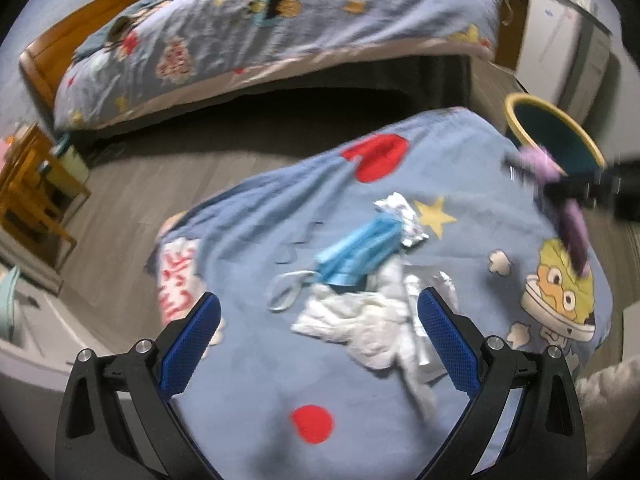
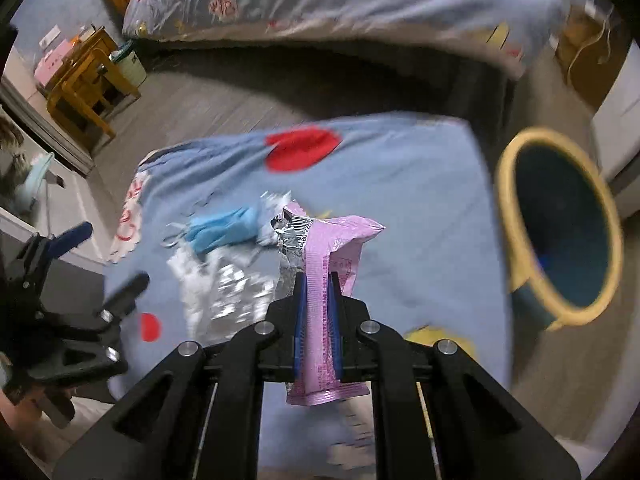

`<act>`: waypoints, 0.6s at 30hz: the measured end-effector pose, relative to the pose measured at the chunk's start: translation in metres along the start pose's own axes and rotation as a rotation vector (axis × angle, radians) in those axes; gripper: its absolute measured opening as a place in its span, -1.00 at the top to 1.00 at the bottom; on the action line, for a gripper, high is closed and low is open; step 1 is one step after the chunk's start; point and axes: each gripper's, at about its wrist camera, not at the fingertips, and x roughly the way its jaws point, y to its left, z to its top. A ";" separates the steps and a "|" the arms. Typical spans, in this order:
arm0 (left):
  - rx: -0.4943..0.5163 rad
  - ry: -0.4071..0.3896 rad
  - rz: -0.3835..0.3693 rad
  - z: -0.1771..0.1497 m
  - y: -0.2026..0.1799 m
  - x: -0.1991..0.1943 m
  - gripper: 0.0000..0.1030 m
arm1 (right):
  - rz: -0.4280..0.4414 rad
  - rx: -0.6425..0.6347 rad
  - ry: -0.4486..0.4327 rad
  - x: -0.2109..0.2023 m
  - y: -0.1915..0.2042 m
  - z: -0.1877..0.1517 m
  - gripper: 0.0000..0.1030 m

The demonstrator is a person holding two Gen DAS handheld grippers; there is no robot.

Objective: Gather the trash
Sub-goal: 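Lift the pink wrapper with the right tool while the left tool grasps the foil pack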

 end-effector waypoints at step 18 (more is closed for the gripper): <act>0.093 0.093 -0.036 -0.012 -0.077 0.047 -0.09 | 0.136 0.133 -0.059 -0.006 -0.054 0.016 0.81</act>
